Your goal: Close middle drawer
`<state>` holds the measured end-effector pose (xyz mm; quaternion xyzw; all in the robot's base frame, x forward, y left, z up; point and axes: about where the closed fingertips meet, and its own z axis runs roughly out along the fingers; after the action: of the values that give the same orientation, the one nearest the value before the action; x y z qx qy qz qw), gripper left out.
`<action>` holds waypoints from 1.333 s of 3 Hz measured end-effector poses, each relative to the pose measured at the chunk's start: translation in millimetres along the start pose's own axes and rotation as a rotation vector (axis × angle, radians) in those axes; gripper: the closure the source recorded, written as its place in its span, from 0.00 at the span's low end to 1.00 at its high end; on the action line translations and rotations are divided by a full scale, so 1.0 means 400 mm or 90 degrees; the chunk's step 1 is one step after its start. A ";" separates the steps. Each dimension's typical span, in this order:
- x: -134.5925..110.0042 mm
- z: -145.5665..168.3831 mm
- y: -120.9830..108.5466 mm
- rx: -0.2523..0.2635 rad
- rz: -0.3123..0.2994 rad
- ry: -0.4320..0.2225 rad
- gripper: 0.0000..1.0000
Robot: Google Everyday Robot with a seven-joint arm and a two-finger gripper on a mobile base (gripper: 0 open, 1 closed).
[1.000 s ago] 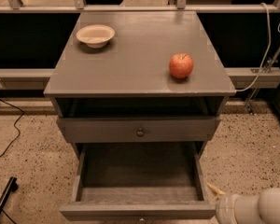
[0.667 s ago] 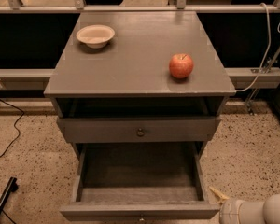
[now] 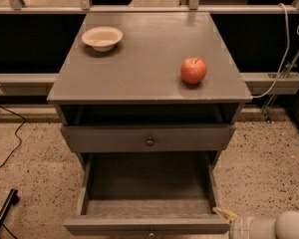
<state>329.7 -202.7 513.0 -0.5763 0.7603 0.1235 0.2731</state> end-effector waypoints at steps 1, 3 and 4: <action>0.048 0.104 0.026 -0.004 0.016 -0.032 0.48; 0.093 0.249 0.049 -0.025 0.031 -0.038 0.95; 0.090 0.332 0.035 -0.025 0.042 -0.039 1.00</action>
Offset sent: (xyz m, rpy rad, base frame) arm 0.0038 0.0251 -0.1016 0.0894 0.0166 -0.0098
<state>345.9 -160.8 382.0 -0.5521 0.7677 0.1650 0.2804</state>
